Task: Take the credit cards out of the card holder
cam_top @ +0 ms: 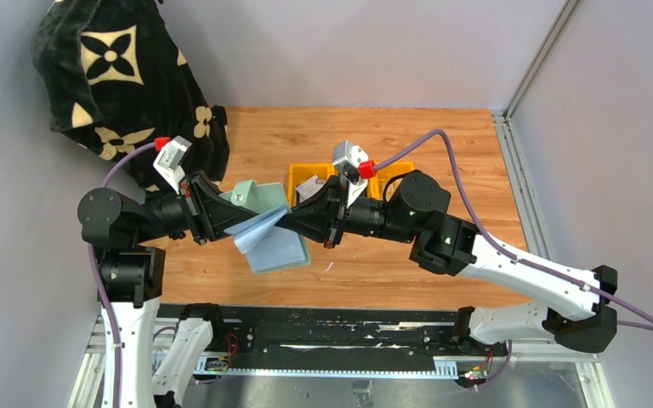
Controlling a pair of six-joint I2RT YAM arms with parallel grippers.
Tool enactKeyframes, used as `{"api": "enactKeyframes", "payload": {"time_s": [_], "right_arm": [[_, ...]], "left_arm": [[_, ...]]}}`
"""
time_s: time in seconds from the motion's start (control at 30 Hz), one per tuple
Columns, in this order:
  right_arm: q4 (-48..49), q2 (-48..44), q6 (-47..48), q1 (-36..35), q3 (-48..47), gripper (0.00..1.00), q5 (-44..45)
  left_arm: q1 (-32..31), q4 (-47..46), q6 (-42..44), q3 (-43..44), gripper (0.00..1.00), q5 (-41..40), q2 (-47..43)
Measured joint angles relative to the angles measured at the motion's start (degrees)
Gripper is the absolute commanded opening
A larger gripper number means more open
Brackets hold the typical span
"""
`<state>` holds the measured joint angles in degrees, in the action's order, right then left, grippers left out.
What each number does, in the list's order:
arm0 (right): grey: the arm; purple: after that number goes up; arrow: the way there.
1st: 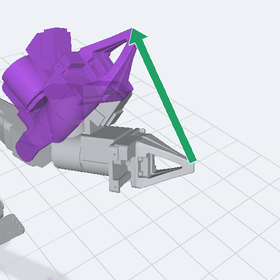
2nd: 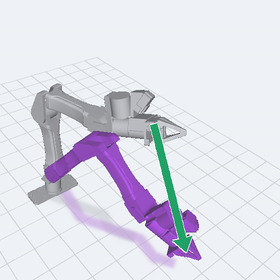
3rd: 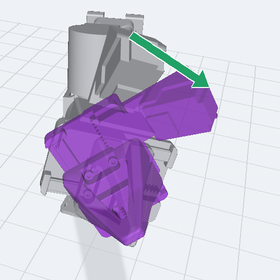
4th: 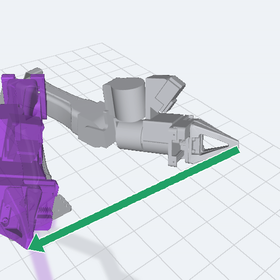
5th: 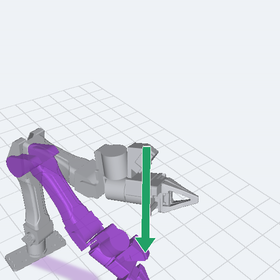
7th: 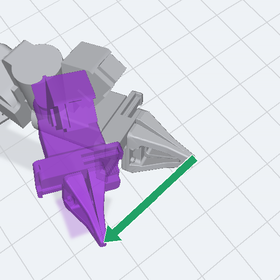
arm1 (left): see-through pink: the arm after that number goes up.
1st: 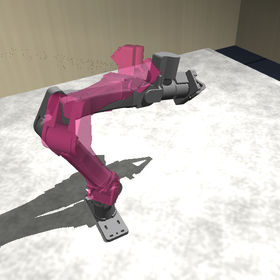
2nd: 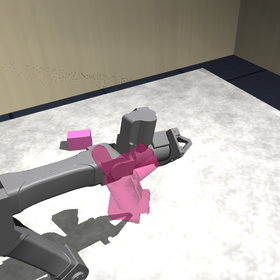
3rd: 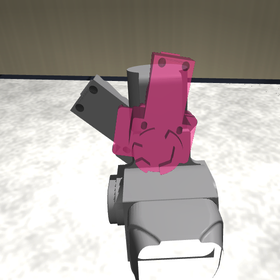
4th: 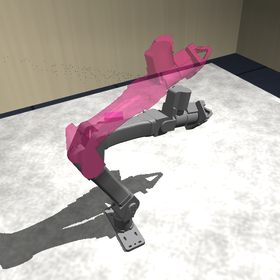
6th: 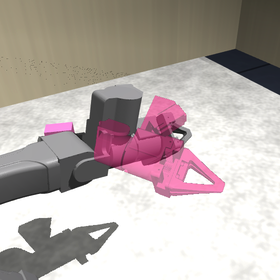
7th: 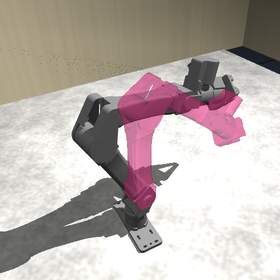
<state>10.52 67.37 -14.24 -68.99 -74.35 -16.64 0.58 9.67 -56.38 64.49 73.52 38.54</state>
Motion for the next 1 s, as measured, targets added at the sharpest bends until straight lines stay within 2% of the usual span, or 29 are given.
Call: {"api": "enactKeyframes", "payload": {"time_s": [0.07, 0.1, 0.13, 0.2, 0.27, 0.4, 0.5, 0.67, 0.73, 0.87, 1.0], "right_arm": [[-0.1, 0.0, -1.2, 0.0, 0.0, 0.00, -0.2], [-0.1, 0.0, -1.7, 0.0, 0.0, 0.00, -0.3], [-0.3, 0.0, -2.6, 0.1, 0.0, 0.00, -0.4], [-0.9, 0.0, -4.0, 0.4, -0.1, 0.00, -0.8], [-2.1, 0.0, -5.6, 0.7, -0.4, 0.00, -1.0], [-3.7, -0.1, -8.9, 2.1, -0.9, 0.00, -0.7], [-4.6, -0.2, -11.8, 4.5, -0.9, 0.00, -0.4], [-7.3, 0.7, -16.5, 6.0, -3.7, 0.00, -0.9], [-8.0, 1.7, -18.3, 6.0, -5.9, 0.00, -2.1], [-7.8, 3.6, -21.2, 6.0, -8.2, 0.00, -5.1], [-7.7, 5.0, -22.6, 6.6, -8.5, 0.00, -6.3]], "left_arm": [[0.0, 0.3, 0.6, 0.0, 0.34, -0.2, 0.0], [0.0, 0.6, 1.1, 0.0, 0.48, -0.4, 0.0], [0.0, 0.9, 1.6, 0.0, 0.66, -0.7, 0.1], [0.0, 2.6, 3.5, 0.6, 0.77, -1.6, 0.6], [0.0, 7.7, 7.4, 3.3, 0.83, -2.7, 1.9], [0.0, 19.3, 19.2, 11.3, 0.86, -5.2, 4.5], [0.0, 24.5, 26.2, 14.3, 0.86, -5.6, 4.3], [0.0, 25.7, 30.9, 9.2, 0.85, -5.6, -1.0], [0.0, 25.7, 32.1, 6.7, 0.82, -6.1, -3.2], [0.0, 25.3, 33.8, 4.5, 0.67, -8.2, -4.7], [0.0, 24.6, 33.8, 4.3, 0.59, -8.9, -3.7]]}}
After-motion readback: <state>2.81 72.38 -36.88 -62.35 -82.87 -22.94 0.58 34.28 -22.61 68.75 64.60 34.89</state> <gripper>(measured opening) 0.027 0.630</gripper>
